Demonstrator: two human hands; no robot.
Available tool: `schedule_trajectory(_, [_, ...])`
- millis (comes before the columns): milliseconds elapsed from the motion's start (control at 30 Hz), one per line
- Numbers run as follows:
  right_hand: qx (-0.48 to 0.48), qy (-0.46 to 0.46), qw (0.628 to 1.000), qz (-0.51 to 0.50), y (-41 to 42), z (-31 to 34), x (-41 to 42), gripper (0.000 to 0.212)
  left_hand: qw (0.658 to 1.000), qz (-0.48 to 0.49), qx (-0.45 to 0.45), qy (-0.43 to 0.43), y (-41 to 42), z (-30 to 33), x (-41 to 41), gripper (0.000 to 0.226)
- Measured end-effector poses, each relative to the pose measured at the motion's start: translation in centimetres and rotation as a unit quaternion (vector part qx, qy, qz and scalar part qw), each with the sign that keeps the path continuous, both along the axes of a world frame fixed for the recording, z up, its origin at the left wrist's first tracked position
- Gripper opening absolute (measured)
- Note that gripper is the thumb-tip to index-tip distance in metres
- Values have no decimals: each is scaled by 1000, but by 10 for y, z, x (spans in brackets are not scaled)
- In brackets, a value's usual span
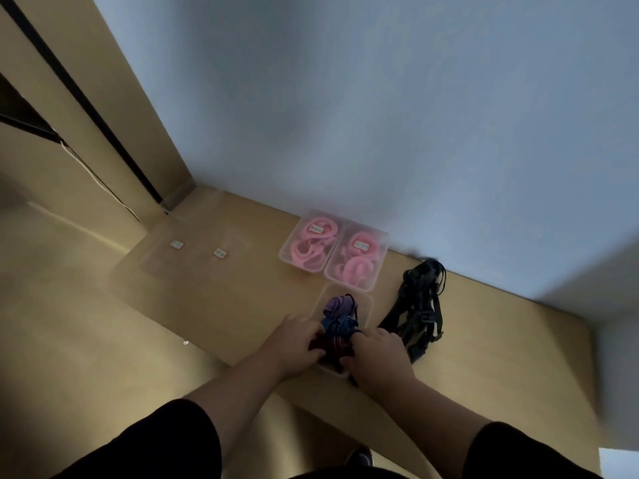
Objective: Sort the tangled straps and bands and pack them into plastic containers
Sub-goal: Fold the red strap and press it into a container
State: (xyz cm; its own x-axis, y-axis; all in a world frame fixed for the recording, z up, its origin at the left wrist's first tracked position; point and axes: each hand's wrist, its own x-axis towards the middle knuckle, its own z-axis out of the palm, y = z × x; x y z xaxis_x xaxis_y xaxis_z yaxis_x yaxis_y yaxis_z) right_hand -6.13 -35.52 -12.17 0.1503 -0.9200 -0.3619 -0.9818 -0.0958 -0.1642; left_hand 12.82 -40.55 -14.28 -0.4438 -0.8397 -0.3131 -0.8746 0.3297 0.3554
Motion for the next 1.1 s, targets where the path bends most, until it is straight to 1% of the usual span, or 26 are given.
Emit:
schedule_trajectory(67, [-33,-28,999,-9,2,-4,-5,46,1000,-3,-15,11,-3,2,-1,39])
schedule_trajectory(133, [-72,-52,996,-6,3,-7,-11,58,999,-29,-36,18,-5,3,-3,52])
schedule_trajectory(200, [-90,-56,994,35,0,-11,-15,62,995,-83,-51,3,-5,6,-6,66])
schedule_trajectory(267, [-102,-53,989,91,-4,-14,-15,59,990,-125,-53,-24,-4,5,-11,73])
schedule_trajectory(367, [-67,-23,990,121,-10,-10,-13,57,987,-131,-62,-65,-2,0,-16,74])
schedule_trajectory(467, [-34,61,986,151,-16,-1,-13,57,987,-119,-52,-97,-1,-2,-21,70])
schedule_trajectory(533, [-3,90,982,164,-19,4,-10,50,986,-117,-50,-109,0,-1,-23,69])
schedule_trajectory(633, [35,109,979,168,-25,6,-7,38,985,-118,-45,-119,-2,-3,-25,70])
schedule_trajectory(700, [54,110,979,165,-28,7,-8,34,985,-119,-32,-123,-5,-2,-26,71])
schedule_trajectory(833, [62,101,981,156,-31,7,-10,35,986,-114,-4,-120,-9,3,-27,75])
schedule_trajectory(967, [42,68,989,121,-27,4,-13,47,989,-111,6,-101,-7,8,-24,75])
schedule_trajectory(1100, [10,27,996,82,-29,9,-14,55,993,-102,-16,-59,-8,15,-12,72])
